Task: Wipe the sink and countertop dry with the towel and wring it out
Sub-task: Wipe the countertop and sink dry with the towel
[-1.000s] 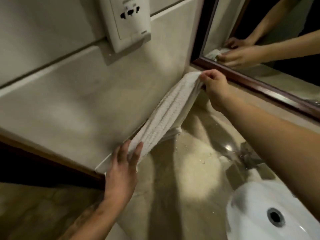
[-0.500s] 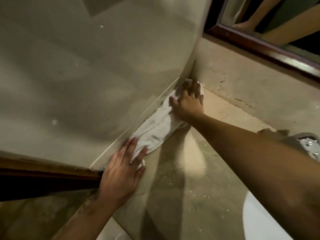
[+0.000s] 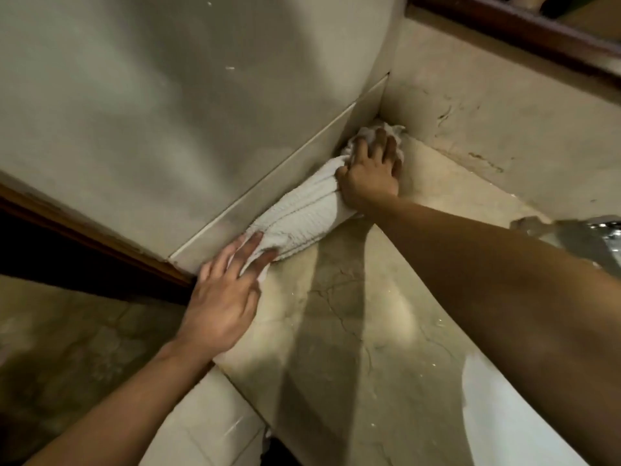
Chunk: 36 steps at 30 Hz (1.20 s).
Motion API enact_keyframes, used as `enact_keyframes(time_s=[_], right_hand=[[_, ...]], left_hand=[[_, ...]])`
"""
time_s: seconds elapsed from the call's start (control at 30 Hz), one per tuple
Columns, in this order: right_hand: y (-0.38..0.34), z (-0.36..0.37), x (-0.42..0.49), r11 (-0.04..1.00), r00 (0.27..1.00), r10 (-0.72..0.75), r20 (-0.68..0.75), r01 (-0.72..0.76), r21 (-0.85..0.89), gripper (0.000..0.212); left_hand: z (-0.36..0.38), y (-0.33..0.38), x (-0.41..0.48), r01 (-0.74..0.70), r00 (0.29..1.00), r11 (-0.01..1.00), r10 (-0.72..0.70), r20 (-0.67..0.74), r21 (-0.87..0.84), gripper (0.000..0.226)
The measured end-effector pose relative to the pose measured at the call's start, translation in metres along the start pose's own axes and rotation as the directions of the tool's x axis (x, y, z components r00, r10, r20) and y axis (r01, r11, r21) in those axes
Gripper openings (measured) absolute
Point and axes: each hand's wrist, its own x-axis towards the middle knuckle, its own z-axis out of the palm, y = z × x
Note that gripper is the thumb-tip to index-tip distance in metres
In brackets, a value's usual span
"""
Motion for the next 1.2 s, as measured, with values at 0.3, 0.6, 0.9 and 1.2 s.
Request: enact_keyframes(time_s=[0.3,0.6,0.9,1.2], right_hand=[[0.024,0.008,-0.044,0.992,0.991,-0.129,-0.037,0.128,-0.017,0.051],[0.058,0.008,-0.089,0.967,0.968,-0.247,-0.038,0.244,-0.069,0.047],[0.019,0.011,-0.106,1.000,1.000,0.003,0.024,-0.003,-0.018,0.082],[0.035,0.019,-0.125,0.992,0.991,-0.111,-0.074,0.106,-0.070,0.065]], left_hand=[[0.017,0.032,-0.045,0.114,0.990,0.993,-0.115,-0.081,-0.020,0.052],[0.029,0.102,-0.098,0.269,0.959,0.955,-0.277,-0.053,-0.124,0.050],[0.015,0.058,-0.082,-0.058,0.997,0.996,0.053,-0.064,-0.075,0.041],[0.042,0.111,-0.103,0.154,0.965,0.938,-0.209,-0.155,-0.311,0.032]])
